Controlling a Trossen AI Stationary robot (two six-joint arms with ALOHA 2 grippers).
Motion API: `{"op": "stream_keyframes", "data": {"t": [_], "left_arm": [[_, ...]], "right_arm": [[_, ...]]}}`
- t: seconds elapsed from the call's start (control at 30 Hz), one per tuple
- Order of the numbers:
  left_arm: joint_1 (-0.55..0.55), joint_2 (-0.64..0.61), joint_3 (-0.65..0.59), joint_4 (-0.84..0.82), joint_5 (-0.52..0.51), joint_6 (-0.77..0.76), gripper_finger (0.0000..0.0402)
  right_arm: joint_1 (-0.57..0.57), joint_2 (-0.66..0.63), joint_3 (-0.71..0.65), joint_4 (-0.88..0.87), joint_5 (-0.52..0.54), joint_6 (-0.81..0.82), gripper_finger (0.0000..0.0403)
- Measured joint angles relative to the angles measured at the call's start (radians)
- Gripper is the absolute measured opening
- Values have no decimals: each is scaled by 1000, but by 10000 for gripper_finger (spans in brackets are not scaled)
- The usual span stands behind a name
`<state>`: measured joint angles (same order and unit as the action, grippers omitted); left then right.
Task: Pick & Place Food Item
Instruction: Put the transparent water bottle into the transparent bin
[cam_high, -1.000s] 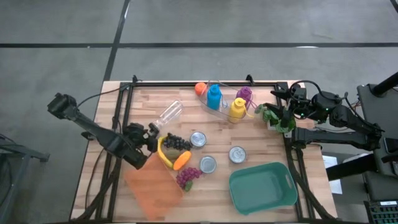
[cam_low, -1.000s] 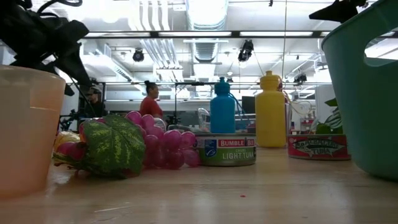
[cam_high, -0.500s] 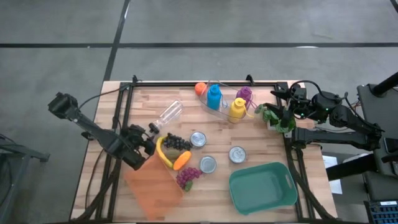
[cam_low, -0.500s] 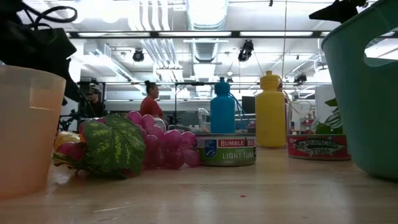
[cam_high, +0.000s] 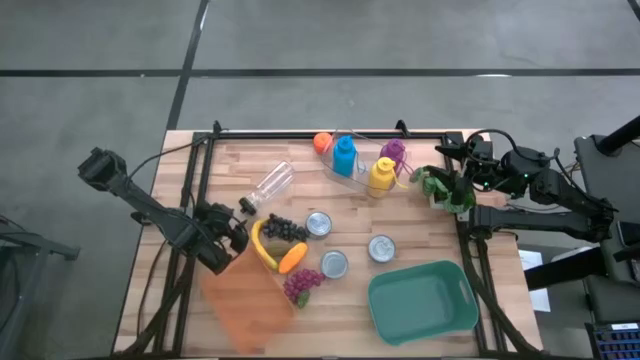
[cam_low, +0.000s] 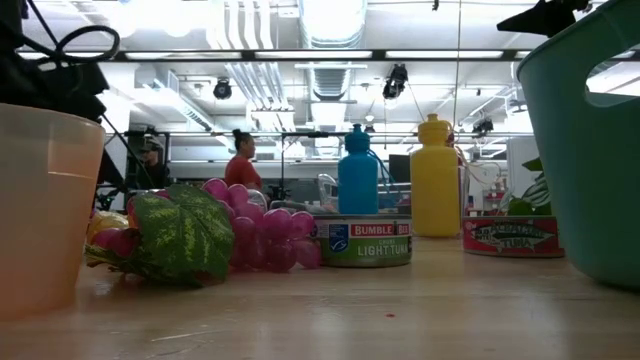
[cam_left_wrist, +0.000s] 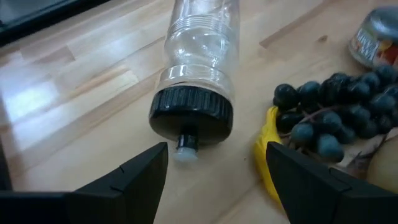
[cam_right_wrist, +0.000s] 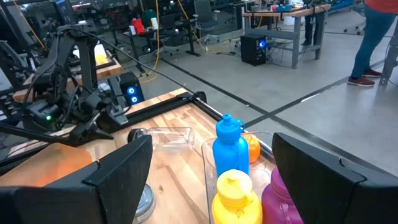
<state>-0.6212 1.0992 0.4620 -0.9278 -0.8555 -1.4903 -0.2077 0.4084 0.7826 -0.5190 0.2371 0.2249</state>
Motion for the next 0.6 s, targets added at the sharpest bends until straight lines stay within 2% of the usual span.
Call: {"op": "stream_keyframes", "data": {"t": [0.33, 0.6], "left_arm": [[0, 0, -58, 42, 7, -4, 274], [8, 0, -126, 165, 11, -8, 274]], "right_arm": [[0, 0, 0, 0, 0, 0, 329], [0, 0, 0, 0, 0, 0, 329]]}}
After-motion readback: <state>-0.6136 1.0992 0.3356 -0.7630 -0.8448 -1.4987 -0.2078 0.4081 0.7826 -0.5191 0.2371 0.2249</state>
